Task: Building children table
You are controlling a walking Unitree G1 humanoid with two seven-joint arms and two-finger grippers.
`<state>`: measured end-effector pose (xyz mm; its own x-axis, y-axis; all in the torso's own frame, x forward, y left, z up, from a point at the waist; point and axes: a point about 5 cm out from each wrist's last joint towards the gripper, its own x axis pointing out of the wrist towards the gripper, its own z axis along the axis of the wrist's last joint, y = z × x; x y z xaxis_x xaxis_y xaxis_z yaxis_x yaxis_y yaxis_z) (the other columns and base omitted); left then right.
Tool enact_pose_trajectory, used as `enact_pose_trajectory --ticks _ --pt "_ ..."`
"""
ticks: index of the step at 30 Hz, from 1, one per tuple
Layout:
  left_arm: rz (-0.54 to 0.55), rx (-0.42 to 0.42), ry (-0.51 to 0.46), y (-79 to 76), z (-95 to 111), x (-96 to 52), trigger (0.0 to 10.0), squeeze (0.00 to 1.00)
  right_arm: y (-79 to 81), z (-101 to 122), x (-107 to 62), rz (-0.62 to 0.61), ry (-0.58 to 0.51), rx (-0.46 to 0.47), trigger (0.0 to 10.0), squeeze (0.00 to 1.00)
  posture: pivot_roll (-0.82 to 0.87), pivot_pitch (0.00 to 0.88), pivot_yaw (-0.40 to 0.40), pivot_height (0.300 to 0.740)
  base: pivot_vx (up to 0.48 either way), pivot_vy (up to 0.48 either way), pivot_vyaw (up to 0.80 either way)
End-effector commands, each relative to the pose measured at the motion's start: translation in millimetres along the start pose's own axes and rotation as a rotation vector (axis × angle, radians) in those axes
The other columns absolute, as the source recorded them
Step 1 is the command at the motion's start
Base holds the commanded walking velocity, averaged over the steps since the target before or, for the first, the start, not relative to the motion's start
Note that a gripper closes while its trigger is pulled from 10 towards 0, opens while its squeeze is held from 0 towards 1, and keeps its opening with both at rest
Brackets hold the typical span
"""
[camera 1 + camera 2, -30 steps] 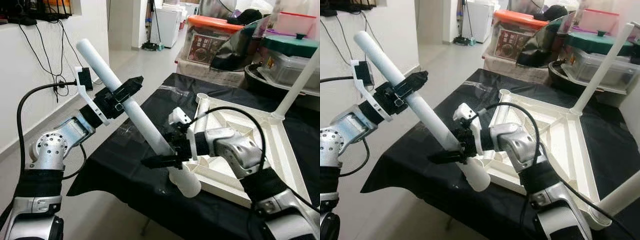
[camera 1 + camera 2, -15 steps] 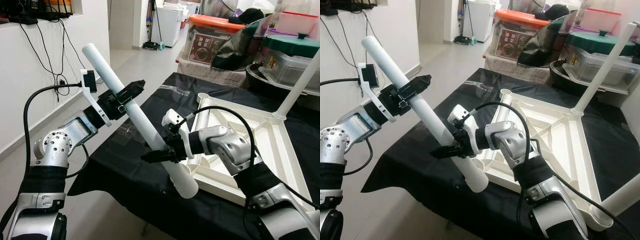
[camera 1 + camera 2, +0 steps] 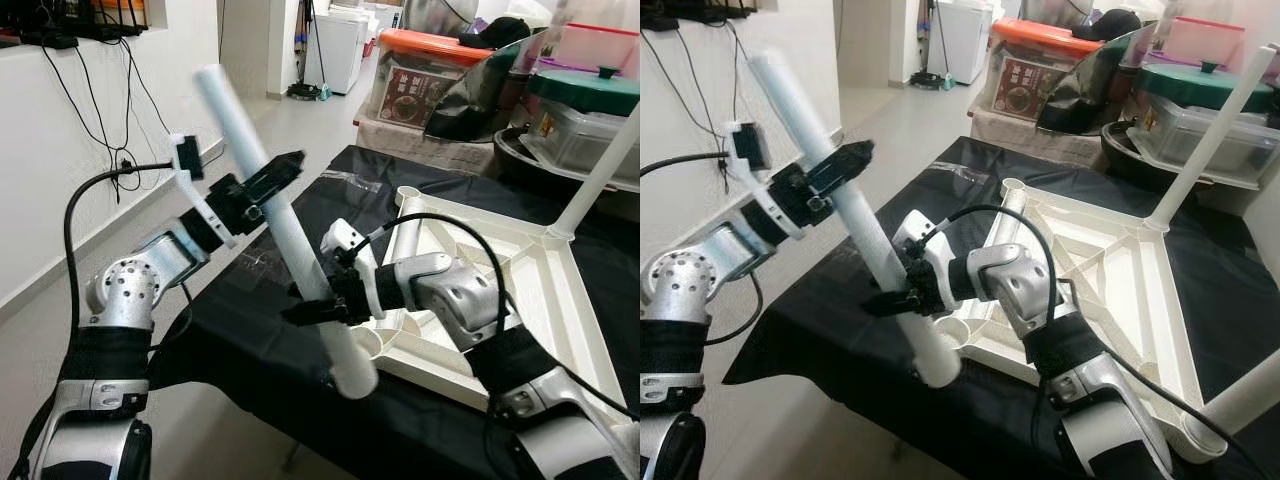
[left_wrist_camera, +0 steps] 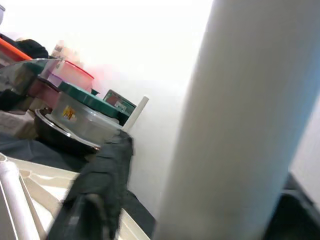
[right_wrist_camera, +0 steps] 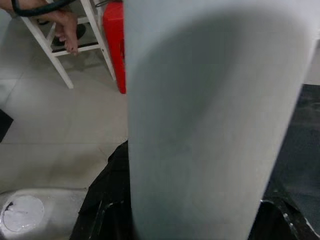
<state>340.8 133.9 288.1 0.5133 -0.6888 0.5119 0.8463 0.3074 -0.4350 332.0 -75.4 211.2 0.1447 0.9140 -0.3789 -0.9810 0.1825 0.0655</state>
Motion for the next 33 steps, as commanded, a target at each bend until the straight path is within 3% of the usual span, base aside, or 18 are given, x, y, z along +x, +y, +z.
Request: enact_pose_trajectory --ticks 1,5,6,10,14,21,26,28,30,31,32,33 --pt "0.017 0.004 0.01 1.0 -3 4.9 10.0 1.0 8.6 5 8.3 0.069 -0.003 -0.05 0.0 0.0 0.17 0.0 -0.088 0.74 0.0 0.0 0.0" --pt "0.001 0.044 0.045 -3.0 -8 4.8 10.0 1.0 6.8 7 4.9 0.065 -0.019 -0.047 0.0 0.0 0.17 0.0 -0.086 0.74 0.0 0.0 0.0" --pt "-0.006 0.051 0.05 -4.4 -9 4.3 10.0 0.0 4.3 9 2.9 0.053 -0.029 -0.043 0.0 0.0 0.17 0.0 -0.087 0.74 0.0 0.0 0.0" --pt "0.017 0.054 0.056 -4.7 -11 2.9 10.0 0.0 -6.4 15 -2.6 -0.013 -0.078 -0.003 0.0 0.0 0.17 0.0 -0.087 0.74 0.0 0.0 0.0" --pt "-0.001 0.086 0.021 -16.7 -6 3.6 10.0 0.0 -22.1 17 -11.3 -0.116 -0.139 0.035 0.0 0.0 0.18 0.0 -0.09 0.74 0.0 0.0 0.0" --pt "0.013 0.12 -0.015 -26.1 1 3.3 10.0 0.0 -28.8 23 -19.4 -0.155 -0.214 0.061 0.0 0.0 0.18 0.0 -0.092 0.74 0.0 0.0 0.0" --pt "0.051 0.251 0.034 -35.7 -1 -4.0 10.0 0.0 -50.0 53 -46.7 -0.344 -0.447 0.066 0.0 0.0 0.18 0.0 -0.097 0.74 0.0 0.0 0.0" --pt "0.051 0.251 0.034 -35.7 -1 -4.0 10.0 0.0 -50.0 53 -46.7 -0.344 -0.447 0.066 0.0 0.0 0.18 0.0 -0.097 0.74 0.0 0.0 0.0" --pt "0.152 0.358 0.025 -34.5 -2 -11.5 10.0 0.0 -64.0 70 -67.9 -0.507 -0.629 0.13 0.0 0.0 0.18 0.0 -0.1 0.74 0.0 0.0 0.0" --pt "0.219 0.425 0.031 -32.4 -4 -15.3 10.0 0.58 -67.9 76 -74.9 -0.571 -0.703 0.164 0.0 0.0 0.19 0.0 -0.106 0.74 0.0 0.0 0.0" --pt "0.261 0.47 0.034 -31.1 -5 -17.8 10.0 0.58 -69.7 80 -79.6 -0.611 -0.759 0.184 0.0 0.0 0.19 0.0 -0.106 0.74 0.0 0.0 0.0" --pt "0.307 0.536 0.047 -29.5 -7 -21.8 10.0 1.0 -70.0 82 -81.6 -0.635 -0.794 0.193 0.0 0.0 0.19 0.0 -0.103 0.74 0.0 0.0 0.0"
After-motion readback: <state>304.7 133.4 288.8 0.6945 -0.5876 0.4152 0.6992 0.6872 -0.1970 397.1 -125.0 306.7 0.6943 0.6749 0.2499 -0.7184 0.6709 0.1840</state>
